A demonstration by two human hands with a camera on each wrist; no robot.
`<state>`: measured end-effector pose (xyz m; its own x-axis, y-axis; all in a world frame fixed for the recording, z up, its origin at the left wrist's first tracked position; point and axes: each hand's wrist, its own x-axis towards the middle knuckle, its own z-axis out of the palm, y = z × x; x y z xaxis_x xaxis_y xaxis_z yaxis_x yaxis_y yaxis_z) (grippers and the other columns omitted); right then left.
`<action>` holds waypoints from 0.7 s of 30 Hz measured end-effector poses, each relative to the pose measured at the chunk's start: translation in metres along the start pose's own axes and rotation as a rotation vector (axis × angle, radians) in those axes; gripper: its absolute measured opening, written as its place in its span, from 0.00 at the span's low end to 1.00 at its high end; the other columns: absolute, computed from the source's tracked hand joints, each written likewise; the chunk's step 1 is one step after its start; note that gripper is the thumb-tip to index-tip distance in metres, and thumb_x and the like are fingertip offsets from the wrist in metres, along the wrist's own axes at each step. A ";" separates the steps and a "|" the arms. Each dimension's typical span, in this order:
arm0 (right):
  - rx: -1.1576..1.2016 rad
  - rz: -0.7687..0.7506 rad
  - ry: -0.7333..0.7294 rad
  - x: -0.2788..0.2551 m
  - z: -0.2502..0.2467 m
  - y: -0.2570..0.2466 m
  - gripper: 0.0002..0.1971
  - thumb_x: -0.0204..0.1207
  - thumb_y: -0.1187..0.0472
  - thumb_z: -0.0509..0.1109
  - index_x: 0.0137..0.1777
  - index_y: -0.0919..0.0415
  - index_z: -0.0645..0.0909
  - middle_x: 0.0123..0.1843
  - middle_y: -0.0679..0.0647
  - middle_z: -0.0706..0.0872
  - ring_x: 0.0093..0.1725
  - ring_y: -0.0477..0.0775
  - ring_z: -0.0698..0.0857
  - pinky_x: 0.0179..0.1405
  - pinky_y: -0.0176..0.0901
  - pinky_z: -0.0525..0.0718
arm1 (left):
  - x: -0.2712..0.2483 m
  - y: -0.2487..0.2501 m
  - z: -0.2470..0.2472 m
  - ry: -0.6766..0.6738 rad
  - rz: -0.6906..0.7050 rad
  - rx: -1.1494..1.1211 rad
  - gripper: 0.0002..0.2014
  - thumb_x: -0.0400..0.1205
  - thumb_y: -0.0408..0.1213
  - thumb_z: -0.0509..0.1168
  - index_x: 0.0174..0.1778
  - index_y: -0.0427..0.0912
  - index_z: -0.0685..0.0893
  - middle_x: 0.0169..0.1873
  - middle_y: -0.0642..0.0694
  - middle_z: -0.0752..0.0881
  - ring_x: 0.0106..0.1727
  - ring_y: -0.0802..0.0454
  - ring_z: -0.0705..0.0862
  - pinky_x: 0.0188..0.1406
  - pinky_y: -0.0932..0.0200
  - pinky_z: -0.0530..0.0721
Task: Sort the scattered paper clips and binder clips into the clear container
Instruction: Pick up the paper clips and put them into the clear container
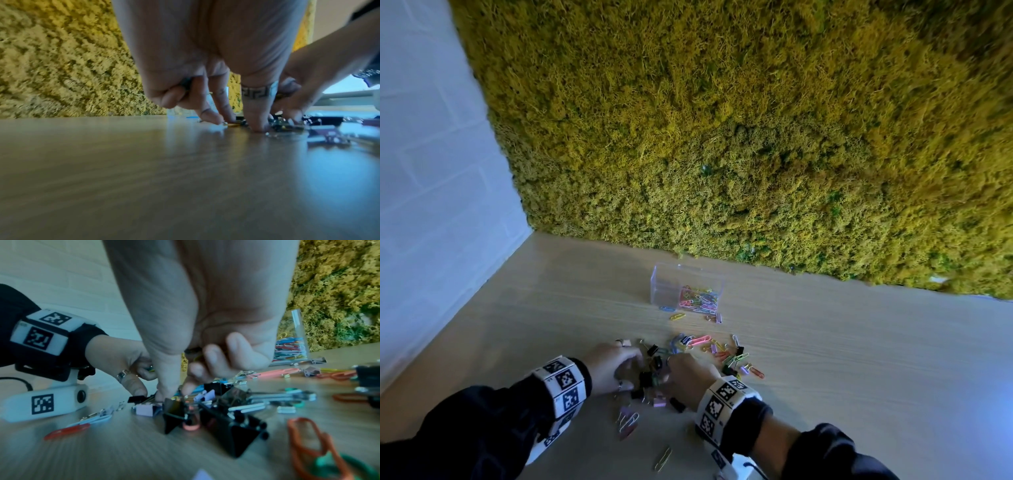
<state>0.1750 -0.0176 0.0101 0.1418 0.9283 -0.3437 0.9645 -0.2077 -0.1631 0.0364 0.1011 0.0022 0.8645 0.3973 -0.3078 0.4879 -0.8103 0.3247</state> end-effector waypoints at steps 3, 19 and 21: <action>0.014 0.028 -0.003 0.006 0.005 0.003 0.14 0.78 0.58 0.64 0.53 0.69 0.81 0.53 0.64 0.86 0.47 0.57 0.85 0.29 0.37 0.74 | 0.001 0.001 0.004 0.017 0.025 0.066 0.15 0.77 0.45 0.67 0.59 0.47 0.79 0.56 0.49 0.80 0.57 0.52 0.80 0.52 0.62 0.74; 0.952 0.143 0.060 -0.006 -0.031 0.048 0.17 0.82 0.60 0.52 0.30 0.53 0.67 0.26 0.48 0.74 0.18 0.40 0.70 0.15 0.29 0.67 | 0.008 0.019 -0.039 0.063 -0.435 -1.508 0.14 0.77 0.23 0.48 0.31 0.39 0.75 0.16 0.51 0.74 0.13 0.59 0.66 0.12 0.72 0.62; 1.215 0.146 0.057 -0.002 -0.050 0.059 0.17 0.83 0.60 0.48 0.31 0.55 0.66 0.20 0.46 0.73 0.14 0.42 0.66 0.10 0.30 0.63 | 0.020 0.033 -0.060 0.061 -0.457 -1.746 0.12 0.74 0.25 0.48 0.29 0.39 0.73 0.14 0.48 0.76 0.12 0.56 0.70 0.12 0.74 0.66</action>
<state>0.2431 -0.0160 0.0473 0.2704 0.8780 -0.3949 0.1082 -0.4353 -0.8938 0.0768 0.1086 0.0608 0.6230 0.4818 -0.6162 0.1796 0.6787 0.7121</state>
